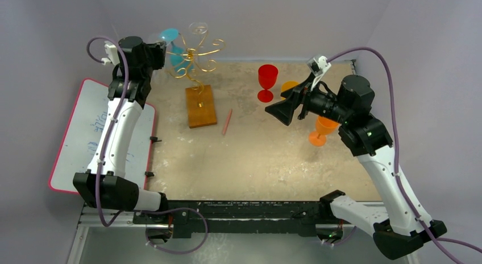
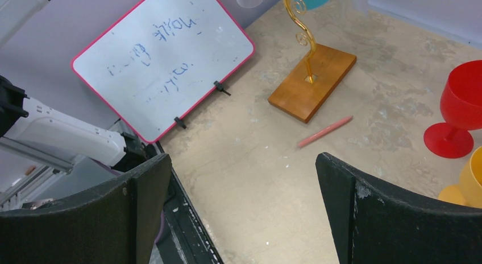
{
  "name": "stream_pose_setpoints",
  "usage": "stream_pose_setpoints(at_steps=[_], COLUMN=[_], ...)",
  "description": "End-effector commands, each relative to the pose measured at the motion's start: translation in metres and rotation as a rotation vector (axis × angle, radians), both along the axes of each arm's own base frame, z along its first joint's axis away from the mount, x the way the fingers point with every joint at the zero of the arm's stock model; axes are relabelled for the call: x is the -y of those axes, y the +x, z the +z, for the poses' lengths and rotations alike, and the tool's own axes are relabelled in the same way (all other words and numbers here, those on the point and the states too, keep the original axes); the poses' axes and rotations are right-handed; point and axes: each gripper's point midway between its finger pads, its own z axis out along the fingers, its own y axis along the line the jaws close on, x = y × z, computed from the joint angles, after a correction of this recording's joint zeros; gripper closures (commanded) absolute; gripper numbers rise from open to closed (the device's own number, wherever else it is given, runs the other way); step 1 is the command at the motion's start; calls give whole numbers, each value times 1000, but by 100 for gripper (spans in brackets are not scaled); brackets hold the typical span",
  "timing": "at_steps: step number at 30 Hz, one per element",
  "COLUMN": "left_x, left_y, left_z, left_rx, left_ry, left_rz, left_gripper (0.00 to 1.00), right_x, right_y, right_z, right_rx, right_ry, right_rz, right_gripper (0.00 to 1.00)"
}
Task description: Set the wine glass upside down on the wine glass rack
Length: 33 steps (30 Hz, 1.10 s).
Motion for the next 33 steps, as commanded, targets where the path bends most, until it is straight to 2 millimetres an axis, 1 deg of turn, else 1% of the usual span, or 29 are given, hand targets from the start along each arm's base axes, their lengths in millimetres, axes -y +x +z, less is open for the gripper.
stream_pose_setpoints(at_steps=[1,6,15,17,23,33], left_x=[-10,-19,-7,-5,-10,-3], left_y=[-3,-7,-17,-21,-36,-40], left_z=[54,51,34,34,32,20], left_rx=[165,156,122,119,105,80], left_ry=[-10,4,-17,-8,16,19], left_rz=[20,43,-23,-35,-15,-56], left_gripper=[100,100,100,100,100,100], right_x=[3,3,4,3,3,5], right_y=[1,1,-1,-2,-5,-8], right_z=[25,26,26,24,23,25], right_rx=[79,79,74,68,64,66], right_ry=[22,23,24,29,38,39], right_rz=[-16,-16,-24,-17,-9,-13], right_gripper=[0,0,0,0,0,0])
